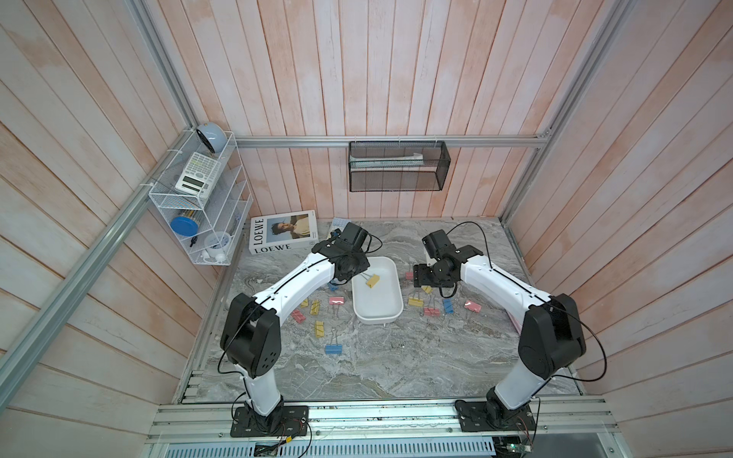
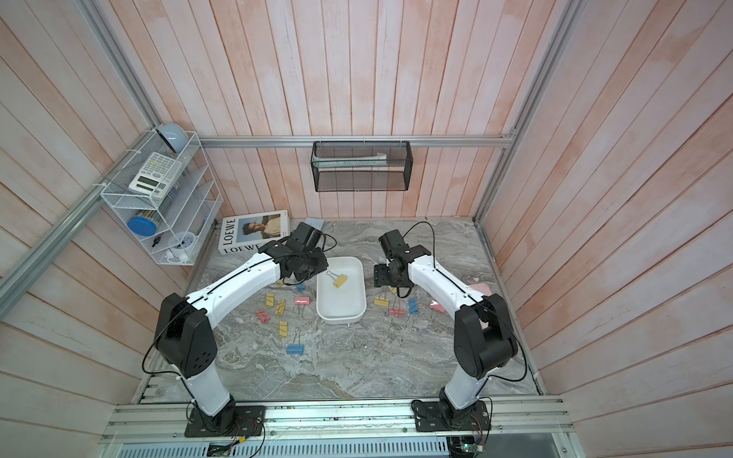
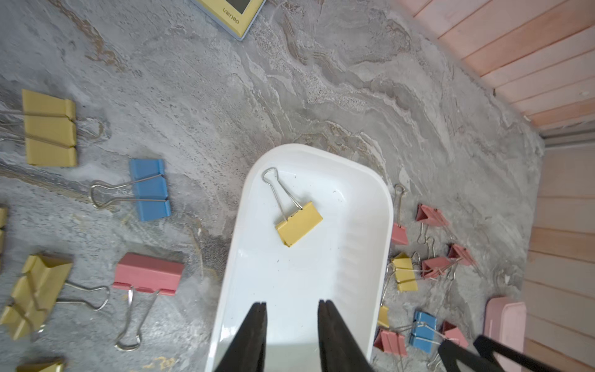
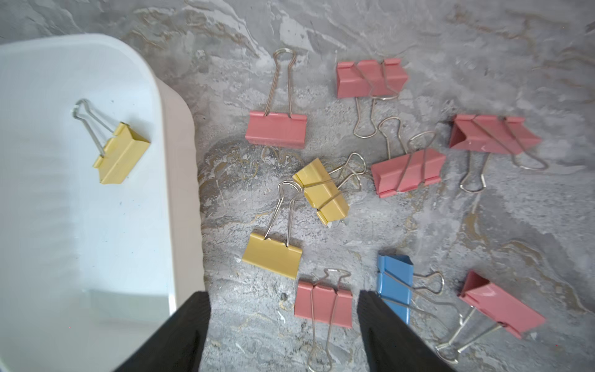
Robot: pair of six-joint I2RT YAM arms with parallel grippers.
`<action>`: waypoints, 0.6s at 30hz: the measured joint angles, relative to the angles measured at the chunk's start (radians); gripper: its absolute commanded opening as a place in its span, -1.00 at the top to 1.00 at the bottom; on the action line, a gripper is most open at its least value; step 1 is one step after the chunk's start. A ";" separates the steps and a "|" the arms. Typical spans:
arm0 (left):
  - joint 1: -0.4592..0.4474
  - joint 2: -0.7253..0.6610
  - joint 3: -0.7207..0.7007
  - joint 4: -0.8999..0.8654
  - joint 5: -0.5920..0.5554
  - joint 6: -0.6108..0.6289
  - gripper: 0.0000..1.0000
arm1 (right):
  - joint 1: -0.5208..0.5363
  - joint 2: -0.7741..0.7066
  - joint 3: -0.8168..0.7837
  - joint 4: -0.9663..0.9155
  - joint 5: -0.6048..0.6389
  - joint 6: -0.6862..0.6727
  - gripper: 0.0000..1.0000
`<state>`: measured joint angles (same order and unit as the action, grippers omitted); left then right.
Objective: Take out the binder clips from the storage box
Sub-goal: Place the binder clip at the center of the board, then pick up the binder clip from the storage box.
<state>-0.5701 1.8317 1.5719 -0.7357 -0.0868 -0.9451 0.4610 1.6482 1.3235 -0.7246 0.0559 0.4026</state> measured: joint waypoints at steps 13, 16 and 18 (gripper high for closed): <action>-0.007 0.338 0.285 -0.072 -0.076 -0.177 0.69 | 0.000 -0.339 -0.239 0.064 0.030 -0.006 -0.96; -0.007 0.383 0.326 -0.089 -0.089 -0.190 0.69 | 0.000 -0.395 -0.284 0.077 0.052 -0.003 -0.95; -0.007 0.409 0.349 -0.096 -0.098 -0.198 0.69 | -0.001 -0.413 -0.291 0.080 0.064 -0.004 -0.96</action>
<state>-0.5774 2.2410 1.9209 -0.8318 -0.1844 -1.1427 0.4603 1.2350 1.0325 -0.6449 0.1200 0.3988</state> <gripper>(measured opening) 0.154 0.979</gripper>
